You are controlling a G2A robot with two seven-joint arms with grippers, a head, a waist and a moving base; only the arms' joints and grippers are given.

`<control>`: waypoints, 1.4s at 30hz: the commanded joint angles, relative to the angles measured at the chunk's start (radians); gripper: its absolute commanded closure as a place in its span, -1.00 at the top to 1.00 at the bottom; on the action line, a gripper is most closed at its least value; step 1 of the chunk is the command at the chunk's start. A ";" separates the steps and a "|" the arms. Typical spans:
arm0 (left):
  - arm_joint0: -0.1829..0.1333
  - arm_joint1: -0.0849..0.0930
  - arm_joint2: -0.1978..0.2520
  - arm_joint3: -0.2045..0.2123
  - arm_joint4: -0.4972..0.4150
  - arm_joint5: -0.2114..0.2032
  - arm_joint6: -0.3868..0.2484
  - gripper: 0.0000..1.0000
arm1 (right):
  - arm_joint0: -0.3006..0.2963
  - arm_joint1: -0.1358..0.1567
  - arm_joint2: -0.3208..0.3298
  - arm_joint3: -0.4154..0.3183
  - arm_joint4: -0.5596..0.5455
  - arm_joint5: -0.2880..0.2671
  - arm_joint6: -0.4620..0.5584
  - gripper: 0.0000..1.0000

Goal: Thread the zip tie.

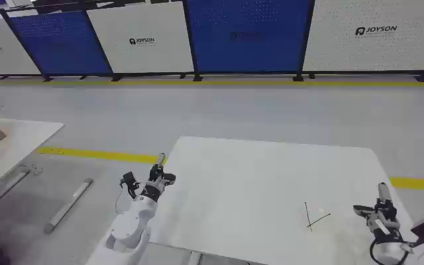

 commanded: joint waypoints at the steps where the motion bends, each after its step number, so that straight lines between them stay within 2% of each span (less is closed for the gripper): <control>1: 0.000 0.000 0.000 0.000 0.000 0.000 0.000 0.57 | 0.000 0.000 0.000 0.000 0.000 0.000 0.000 1.00; 2: 0.000 0.000 0.000 0.000 0.000 0.000 0.000 0.57 | 0.000 0.000 0.000 0.000 0.000 0.000 0.000 1.00; 3: 0.000 0.000 0.000 0.000 0.000 0.000 0.000 1.00 | 0.000 0.000 0.000 0.000 0.000 0.000 0.000 1.00; 4: 0.000 0.000 0.000 0.000 0.000 0.000 0.000 0.57 | 0.000 0.000 0.000 0.000 0.000 0.000 0.000 0.57; 5: 0.000 0.000 0.000 0.000 0.000 0.000 0.000 1.00 | 0.000 0.000 0.000 0.000 0.000 0.000 0.000 1.00; 6: 0.000 0.000 0.000 0.000 0.000 0.000 0.000 0.57 | 0.000 0.000 0.000 0.000 0.000 0.000 0.000 0.57; 7: 0.000 0.000 0.000 0.000 0.000 0.000 0.000 1.00 | 0.000 0.000 0.000 0.000 0.000 0.000 0.000 1.00; 12: 0.000 0.000 0.000 0.000 0.000 0.000 0.000 1.00 | 0.009 -0.001 0.006 -0.004 -0.029 0.014 0.014 1.00; 15: 0.000 0.000 0.000 0.000 0.000 0.000 0.000 1.00 | 0.010 0.003 0.015 -0.009 -0.052 0.044 0.078 1.00; 19: 0.000 0.000 0.000 0.000 0.000 0.000 0.000 1.00 | 0.022 0.019 0.037 -0.013 -0.144 0.107 0.265 1.00; 22: 0.000 0.000 0.000 0.000 0.000 0.000 0.000 1.00 | 0.053 0.031 0.049 0.000 -0.166 0.176 0.428 1.00; 24: 0.000 0.000 0.000 0.000 0.000 0.000 0.000 1.00 | 0.077 0.040 0.058 0.013 -0.224 0.190 0.492 1.00; 42: 0.000 0.000 0.000 0.000 0.000 0.000 0.000 1.00 | 0.077 0.040 0.058 0.013 -0.224 0.190 0.492 1.00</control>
